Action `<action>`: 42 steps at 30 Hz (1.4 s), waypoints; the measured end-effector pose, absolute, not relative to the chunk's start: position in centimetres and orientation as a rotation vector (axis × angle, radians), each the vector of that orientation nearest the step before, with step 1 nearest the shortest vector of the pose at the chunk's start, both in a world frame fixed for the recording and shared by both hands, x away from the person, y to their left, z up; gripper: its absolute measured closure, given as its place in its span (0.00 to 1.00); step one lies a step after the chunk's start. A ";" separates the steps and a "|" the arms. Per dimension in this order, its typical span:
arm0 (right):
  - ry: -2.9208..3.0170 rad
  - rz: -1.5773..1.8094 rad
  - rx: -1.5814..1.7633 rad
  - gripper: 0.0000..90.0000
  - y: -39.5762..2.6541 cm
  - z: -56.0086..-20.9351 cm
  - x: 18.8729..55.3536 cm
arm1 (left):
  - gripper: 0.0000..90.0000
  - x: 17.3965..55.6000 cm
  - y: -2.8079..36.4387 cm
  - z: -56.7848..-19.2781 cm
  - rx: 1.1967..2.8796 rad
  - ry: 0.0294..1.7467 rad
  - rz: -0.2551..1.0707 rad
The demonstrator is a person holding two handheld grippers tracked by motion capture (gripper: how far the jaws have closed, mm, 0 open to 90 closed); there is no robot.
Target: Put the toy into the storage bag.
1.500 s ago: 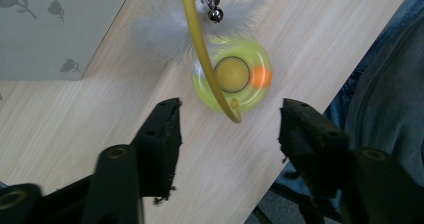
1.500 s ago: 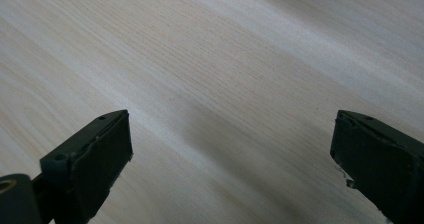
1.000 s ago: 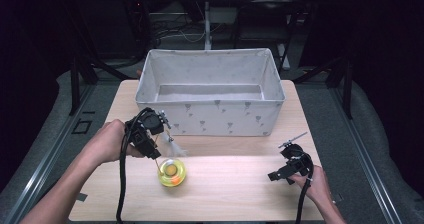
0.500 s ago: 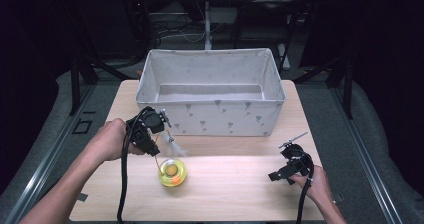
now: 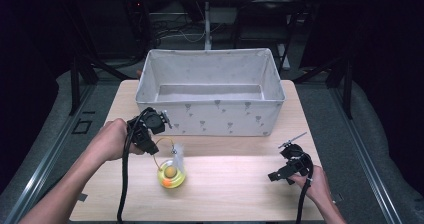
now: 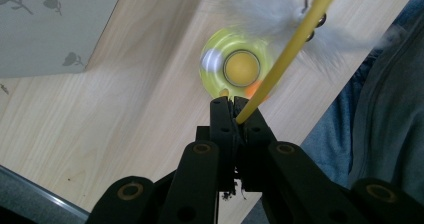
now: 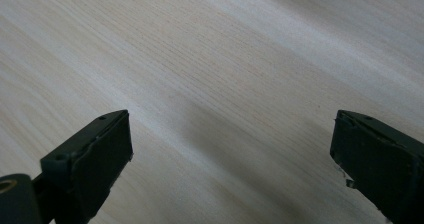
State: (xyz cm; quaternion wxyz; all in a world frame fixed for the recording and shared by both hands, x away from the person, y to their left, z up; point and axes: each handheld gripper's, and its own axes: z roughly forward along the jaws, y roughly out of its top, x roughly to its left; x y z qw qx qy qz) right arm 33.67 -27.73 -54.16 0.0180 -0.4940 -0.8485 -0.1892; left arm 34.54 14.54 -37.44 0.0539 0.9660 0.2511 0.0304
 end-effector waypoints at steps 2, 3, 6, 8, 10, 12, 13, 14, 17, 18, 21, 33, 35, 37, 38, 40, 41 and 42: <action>-2.640 -0.579 -1.526 0.03 -27.8 -54.1 33.7 | 0.97 34.5 14.5 -37.4 2.941 0.756 0.087; -2.647 -0.569 -1.522 0.03 -27.8 -54.1 33.7 | 0.97 34.5 14.4 -37.4 2.945 0.754 0.088; -2.641 -0.578 -1.525 0.03 -27.8 -54.1 33.7 | 0.97 34.6 14.3 -37.3 2.960 0.742 0.095; -2.640 -0.576 -1.522 0.03 -27.8 -54.1 33.7 | 0.97 34.6 14.1 -37.2 2.967 0.729 0.108; -2.644 -0.572 -1.524 0.03 -27.8 -54.1 33.7 | 0.98 34.6 13.9 -37.2 2.980 0.712 0.116; -2.645 -0.570 -1.523 0.03 -27.8 -54.1 33.7 | 0.98 34.6 13.7 -37.0 2.984 0.695 0.125; -2.645 -0.570 -1.523 0.03 -27.8 -54.1 33.7 | 0.98 34.6 13.7 -37.0 2.984 0.695 0.125; -2.646 -0.569 -1.522 0.03 -27.9 -54.1 33.8 | 0.98 34.6 13.6 -36.9 2.985 0.692 0.130; -2.641 -0.570 -1.525 0.03 -27.9 -54.1 33.7 | 0.98 34.6 13.5 -36.6 3.006 0.682 0.142; -2.641 -0.570 -1.525 0.03 -27.9 -54.1 33.7 | 0.98 34.6 13.5 -36.6 3.006 0.682 0.142; -2.642 -0.582 -1.523 0.03 -27.8 -54.2 33.7 | 0.98 34.6 13.7 -36.2 3.013 0.685 0.154; -2.645 -0.575 -1.521 0.03 -27.8 -54.2 33.7 | 0.98 34.6 14.4 -33.6 3.001 0.698 0.205; -2.636 -0.590 -1.535 0.03 -27.7 -54.2 33.7 | 0.98 34.6 14.3 -33.4 3.003 0.693 0.214; -2.637 -0.589 -1.533 0.03 -27.8 -54.2 33.7 | 0.98 34.6 14.3 -33.1 3.002 0.694 0.223; -2.646 -0.573 -1.516 0.03 -27.8 -54.1 33.8 | 0.98 34.6 14.4 -32.8 3.004 0.692 0.233; -2.636 -0.592 -1.533 0.03 -27.8 -54.2 33.7 | 0.98 34.6 14.4 -32.5 3.006 0.698 0.232; -2.621 -0.615 -1.556 0.03 -27.7 -54.3 33.6 | 0.98 34.6 14.5 -32.3 3.014 0.696 0.230; -2.634 -0.590 -1.535 0.03 -27.8 -54.2 33.7 | 0.98 34.6 14.6 -32.1 3.010 0.694 0.242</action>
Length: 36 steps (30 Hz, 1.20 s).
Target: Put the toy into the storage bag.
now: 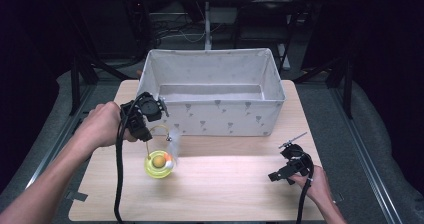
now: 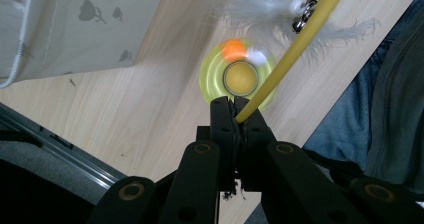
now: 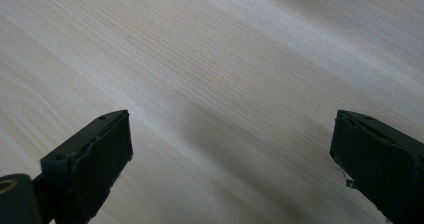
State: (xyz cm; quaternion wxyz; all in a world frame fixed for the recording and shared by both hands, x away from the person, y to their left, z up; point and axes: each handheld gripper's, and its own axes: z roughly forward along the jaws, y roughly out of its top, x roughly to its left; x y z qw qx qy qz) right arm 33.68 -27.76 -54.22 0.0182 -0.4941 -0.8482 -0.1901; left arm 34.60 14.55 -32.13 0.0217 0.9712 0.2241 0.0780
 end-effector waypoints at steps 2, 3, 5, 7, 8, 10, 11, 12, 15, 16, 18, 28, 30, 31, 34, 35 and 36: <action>-2.636 -0.583 -1.528 0.03 -27.8 -54.2 33.7 | 0.98 34.6 14.7 -31.6 3.009 0.698 0.252; -2.636 -0.583 -1.528 0.03 -27.8 -54.2 33.7 | 0.98 34.6 14.7 -31.6 3.009 0.698 0.252; -2.634 -0.587 -1.534 0.03 -27.8 -54.2 33.7 | 0.98 34.6 14.8 -31.0 3.003 0.703 0.266; -2.637 -0.590 -1.534 0.03 -27.7 -54.2 33.7 | 0.98 34.6 14.8 -30.4 3.007 0.702 0.280; -2.634 -0.590 -1.535 0.03 -27.7 -54.2 33.7 | 0.98 34.6 14.8 -30.4 3.007 0.702 0.280; -2.636 -0.585 -1.531 0.03 -27.8 -54.2 33.7 | 0.98 34.6 14.8 -30.0 3.010 0.701 0.287; -2.644 -0.573 -1.521 0.03 -27.8 -54.1 33.7 | 0.98 34.6 14.9 -29.7 3.007 0.702 0.295; -2.646 -0.571 -1.518 0.03 -27.8 -54.1 33.7 | 0.98 34.6 14.9 -29.5 3.008 0.705 0.298; -2.634 -0.588 -1.535 0.03 -27.7 -54.2 33.7 | 0.98 34.7 14.9 -28.9 3.015 0.705 0.313; -2.634 -0.588 -1.535 0.03 -27.7 -54.2 33.7 | 0.98 34.7 14.9 -28.9 3.015 0.705 0.313; -2.633 -0.590 -1.536 0.04 -27.7 -54.2 33.7 | 0.98 34.7 14.9 -28.4 3.017 0.708 0.313; -2.644 -0.583 -1.530 0.03 -27.8 -54.2 33.7 | 0.98 34.7 15.1 -26.3 3.003 0.713 0.364; -2.649 -0.569 -1.517 0.04 -27.8 -54.1 33.8 | 0.98 34.7 15.1 -26.0 3.003 0.712 0.371; -2.644 -0.575 -1.519 0.04 -27.8 -54.1 33.7 | 0.98 34.7 15.1 -25.8 2.999 0.713 0.373; -2.624 -0.607 -1.551 0.04 -27.7 -54.3 33.6 | 0.98 34.8 15.1 -25.2 3.000 0.719 0.388; -2.638 -0.587 -1.538 0.04 -27.8 -54.2 33.7 | 0.98 34.8 15.1 -24.9 3.002 0.719 0.388; -2.645 -0.572 -1.516 0.04 -27.8 -54.1 33.8 | 0.98 34.8 15.1 -24.7 2.995 0.724 0.395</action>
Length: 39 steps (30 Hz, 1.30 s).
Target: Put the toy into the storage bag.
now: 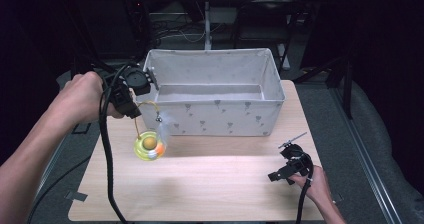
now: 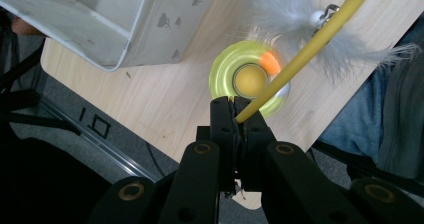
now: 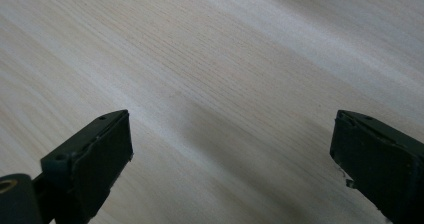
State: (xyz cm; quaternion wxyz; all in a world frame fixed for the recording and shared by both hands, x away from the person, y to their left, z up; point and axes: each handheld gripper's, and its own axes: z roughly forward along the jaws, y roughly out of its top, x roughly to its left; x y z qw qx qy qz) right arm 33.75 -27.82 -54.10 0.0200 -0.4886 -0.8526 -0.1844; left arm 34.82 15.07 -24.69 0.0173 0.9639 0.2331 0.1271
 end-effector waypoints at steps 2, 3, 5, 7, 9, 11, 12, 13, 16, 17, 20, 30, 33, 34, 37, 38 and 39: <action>-2.635 -0.595 -1.540 0.04 -27.8 -54.2 33.7 | 0.98 35.0 15.1 -24.1 2.995 0.728 0.401; -2.630 -0.596 -1.546 0.04 -27.7 -54.2 33.6 | 0.98 35.0 15.1 -24.1 2.995 0.728 0.401; -2.644 -0.576 -1.526 0.04 -27.8 -54.2 33.7 | 0.98 35.1 15.1 -23.7 2.996 0.737 0.414; -2.646 -0.574 -1.521 0.04 -27.8 -54.1 33.7 | 0.98 35.3 15.1 -23.1 2.992 0.743 0.421; -2.646 -0.574 -1.520 0.04 -27.8 -54.1 33.7 | 0.98 35.4 15.1 -22.9 2.986 0.749 0.425; -2.647 -0.571 -1.518 0.04 -27.9 -54.1 33.7 | 0.98 35.6 15.1 -22.6 2.988 0.755 0.429; -2.621 -0.612 -1.560 0.04 -27.7 -54.3 33.6 | 0.98 35.7 15.1 -22.3 2.985 0.757 0.428; -2.621 -0.612 -1.560 0.04 -27.7 -54.3 33.6 | 0.98 35.7 15.1 -22.3 2.985 0.757 0.428; -2.652 -0.566 -1.514 0.04 -27.9 -54.1 33.8 | 0.98 35.9 15.2 -21.8 2.976 0.773 0.439; -2.644 -0.576 -1.523 0.04 -27.9 -54.1 33.7 | 0.98 36.0 15.2 -21.7 2.971 0.774 0.438; -2.628 -0.600 -1.552 0.04 -27.8 -54.3 33.6 | 0.98 36.0 15.1 -21.3 2.977 0.767 0.453; -2.652 -0.555 -1.510 0.04 -27.9 -54.1 33.8 | 0.98 36.3 15.0 -20.0 2.970 0.782 0.492; -2.639 -0.577 -1.524 0.04 -27.9 -54.1 33.7 | 0.98 36.5 15.0 -19.7 2.963 0.791 0.499; -2.639 -0.577 -1.524 0.04 -27.9 -54.1 33.7 | 0.98 36.6 14.9 -19.6 2.965 0.794 0.505; -2.638 -0.560 -1.517 0.04 -27.9 -54.1 33.7 | 0.98 36.9 14.8 -19.1 2.958 0.803 0.520; -2.639 -0.563 -1.520 0.04 -27.9 -54.1 33.7 | 0.98 36.9 14.8 -19.1 2.958 0.803 0.520; -2.637 -0.566 -1.523 0.04 -27.9 -54.1 33.7 | 0.98 37.2 14.8 -18.7 2.951 0.811 0.531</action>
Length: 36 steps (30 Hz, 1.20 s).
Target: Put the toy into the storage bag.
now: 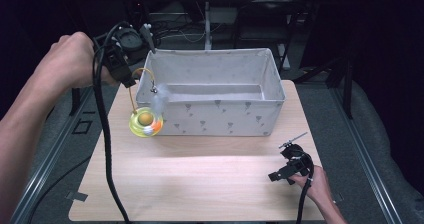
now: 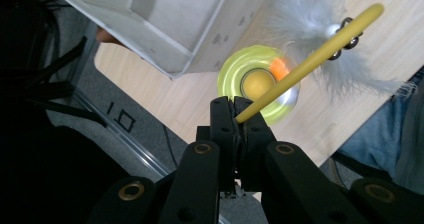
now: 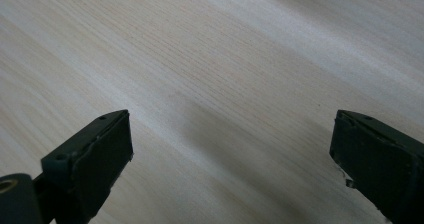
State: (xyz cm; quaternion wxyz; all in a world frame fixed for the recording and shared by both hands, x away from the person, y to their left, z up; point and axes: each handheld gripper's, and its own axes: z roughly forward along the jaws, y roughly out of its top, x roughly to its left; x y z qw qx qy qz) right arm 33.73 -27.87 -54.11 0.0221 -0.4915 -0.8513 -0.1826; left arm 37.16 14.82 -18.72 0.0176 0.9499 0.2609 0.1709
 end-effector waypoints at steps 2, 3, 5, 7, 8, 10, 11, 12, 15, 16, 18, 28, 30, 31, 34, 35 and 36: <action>-2.632 -0.572 -1.518 0.04 -27.9 -54.1 33.7 | 0.98 37.3 14.8 -18.5 2.949 0.815 0.539; -2.615 -0.606 -1.558 0.04 -27.8 -54.2 33.6 | 0.98 37.4 14.8 -18.4 2.944 0.818 0.542; -2.616 -0.606 -1.563 0.04 -27.8 -54.2 33.6 | 0.98 37.7 14.8 -18.0 2.950 0.824 0.545; -2.611 -0.598 -1.559 0.04 -27.8 -54.2 33.6 | 0.98 37.9 14.7 -17.8 2.943 0.832 0.550; -2.627 -0.570 -1.535 0.04 -27.9 -54.1 33.7 | 0.98 38.1 14.6 -17.6 2.943 0.840 0.557; -2.606 -0.611 -1.569 0.04 -27.7 -54.2 33.5 | 0.98 38.4 14.6 -17.3 2.944 0.843 0.560; -2.612 -0.604 -1.562 0.04 -27.7 -54.2 33.6 | 0.98 38.5 14.5 -17.0 2.938 0.851 0.567; -2.638 -0.581 -1.534 0.04 -27.8 -54.1 33.7 | 0.98 38.7 14.5 -16.8 2.937 0.853 0.568; -2.639 -0.585 -1.530 0.04 -27.9 -54.1 33.7 | 0.98 39.1 14.3 -16.4 2.933 0.864 0.579; -2.646 -0.576 -1.523 0.04 -27.9 -54.1 33.7 | 0.98 39.3 14.3 -16.2 2.932 0.864 0.584; -2.627 -0.594 -1.547 0.04 -27.8 -54.2 33.6 | 0.98 39.7 14.1 -15.9 2.923 0.868 0.588; -2.637 -0.584 -1.529 0.04 -27.8 -54.1 33.6 | 0.98 41.3 13.3 -14.1 2.899 0.907 0.633; -2.639 -0.588 -1.529 0.04 -27.9 -54.1 33.6 | 0.98 41.5 13.2 -13.9 2.892 0.910 0.637; -2.630 -0.610 -1.551 0.04 -27.8 -54.2 33.5 | 0.98 41.6 13.1 -13.7 2.894 0.915 0.641; -2.629 -0.609 -1.548 0.04 -27.8 -54.2 33.6 | 0.98 42.0 13.0 -13.4 2.890 0.925 0.641; -2.629 -0.609 -1.548 0.04 -27.8 -54.2 33.6 | 0.98 42.2 13.0 -13.3 2.892 0.930 0.648; -2.626 -0.606 -1.551 0.04 -27.8 -54.2 33.5 | 0.98 42.4 12.9 -13.2 2.888 0.935 0.652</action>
